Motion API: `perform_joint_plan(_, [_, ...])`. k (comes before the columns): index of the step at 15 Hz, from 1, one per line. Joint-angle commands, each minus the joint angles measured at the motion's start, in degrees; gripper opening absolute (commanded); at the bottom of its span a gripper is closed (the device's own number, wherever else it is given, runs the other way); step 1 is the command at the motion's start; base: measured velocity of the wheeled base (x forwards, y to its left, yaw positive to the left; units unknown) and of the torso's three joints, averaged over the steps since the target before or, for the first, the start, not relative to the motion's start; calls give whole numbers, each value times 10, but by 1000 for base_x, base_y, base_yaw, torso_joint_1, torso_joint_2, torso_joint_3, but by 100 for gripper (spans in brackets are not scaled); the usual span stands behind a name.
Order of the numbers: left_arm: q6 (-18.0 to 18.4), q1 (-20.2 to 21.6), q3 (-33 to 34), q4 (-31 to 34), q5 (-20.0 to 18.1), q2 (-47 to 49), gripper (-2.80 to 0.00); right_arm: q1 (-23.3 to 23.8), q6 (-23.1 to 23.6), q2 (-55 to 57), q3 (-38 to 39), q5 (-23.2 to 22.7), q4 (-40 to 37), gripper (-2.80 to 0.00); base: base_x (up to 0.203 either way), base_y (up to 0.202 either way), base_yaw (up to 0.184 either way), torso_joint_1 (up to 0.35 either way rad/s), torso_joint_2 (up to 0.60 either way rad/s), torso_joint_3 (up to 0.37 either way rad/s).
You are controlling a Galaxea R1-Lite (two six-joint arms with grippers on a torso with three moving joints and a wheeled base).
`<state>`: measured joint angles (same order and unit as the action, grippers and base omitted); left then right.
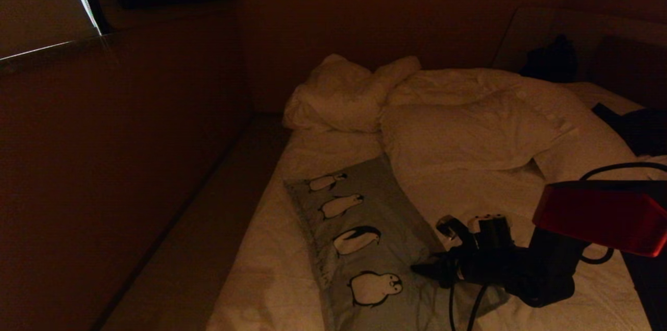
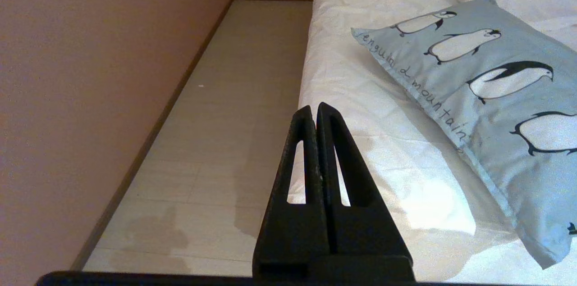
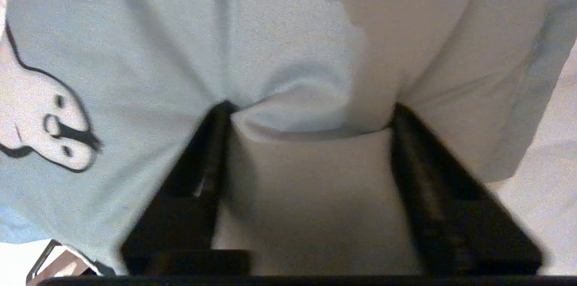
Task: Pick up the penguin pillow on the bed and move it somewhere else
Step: Pick up the pillow
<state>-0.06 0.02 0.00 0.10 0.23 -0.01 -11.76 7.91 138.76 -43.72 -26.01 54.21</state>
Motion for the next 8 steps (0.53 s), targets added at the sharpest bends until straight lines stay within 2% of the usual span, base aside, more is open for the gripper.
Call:
perform_joint_plan(1, [0, 0, 0, 0, 0, 0, -280, -2, 0, 4, -3, -1, 3, -280, 0, 0, 0, 0, 0, 0])
perform_joint_plan(8, [0, 1, 0, 0, 0, 0, -280, -3, -1, 6, -7, 2, 3, -280, 0, 0, 0, 0, 0, 0])
